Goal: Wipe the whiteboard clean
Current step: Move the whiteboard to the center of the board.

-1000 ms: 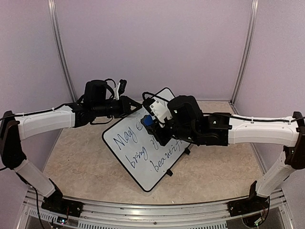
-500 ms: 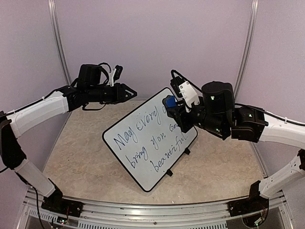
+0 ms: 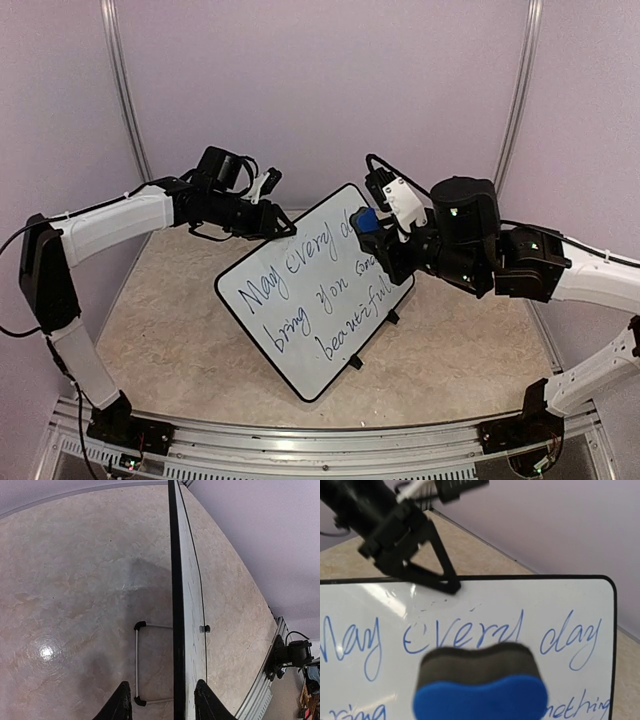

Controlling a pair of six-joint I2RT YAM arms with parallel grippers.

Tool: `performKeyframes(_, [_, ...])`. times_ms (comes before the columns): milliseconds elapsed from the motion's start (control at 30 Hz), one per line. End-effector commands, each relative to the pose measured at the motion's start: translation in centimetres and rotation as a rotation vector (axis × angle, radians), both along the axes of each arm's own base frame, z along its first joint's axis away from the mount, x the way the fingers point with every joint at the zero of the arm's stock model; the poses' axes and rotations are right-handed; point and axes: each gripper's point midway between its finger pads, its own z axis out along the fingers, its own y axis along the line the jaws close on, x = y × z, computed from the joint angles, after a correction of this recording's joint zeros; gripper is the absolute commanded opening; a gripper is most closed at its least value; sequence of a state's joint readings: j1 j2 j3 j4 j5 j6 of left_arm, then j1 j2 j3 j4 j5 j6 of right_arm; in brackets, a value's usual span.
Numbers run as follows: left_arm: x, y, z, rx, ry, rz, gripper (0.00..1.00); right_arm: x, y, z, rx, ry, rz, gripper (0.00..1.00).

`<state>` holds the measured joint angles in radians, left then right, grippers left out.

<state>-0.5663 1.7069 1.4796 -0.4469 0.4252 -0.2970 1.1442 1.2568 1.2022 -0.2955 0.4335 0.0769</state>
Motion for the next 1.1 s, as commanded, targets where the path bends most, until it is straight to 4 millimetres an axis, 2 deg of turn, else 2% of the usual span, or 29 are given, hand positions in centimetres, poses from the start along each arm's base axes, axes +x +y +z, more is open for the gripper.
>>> performKeyframes(0, [0.1,-0.9,0.6,-0.009,-0.005,-0.045,0.37,-0.5,-1.3,0.8,0.03,-0.001,-0.018,0.29])
performKeyframes(300, [0.0,-2.7,0.7,-0.063,0.011,-0.069,0.01,-0.6,-1.9,0.6,0.023,0.0,-0.026,0.29])
performKeyframes(700, [-0.5,-7.5,1.0,-0.218,0.057,-0.099,0.0,-0.7,-2.0,0.6,0.018,0.012,-0.022,0.29])
performKeyframes(867, [0.1,-9.4,0.6,-0.242,0.058,-0.07,0.0,-0.6,-1.0,-0.7,-0.009,0.042,-0.006,0.29])
performKeyframes(1067, [0.9,-10.9,1.2,-0.288,0.058,-0.044,0.0,-0.3,0.5,-2.1,-0.034,0.066,0.015,0.29])
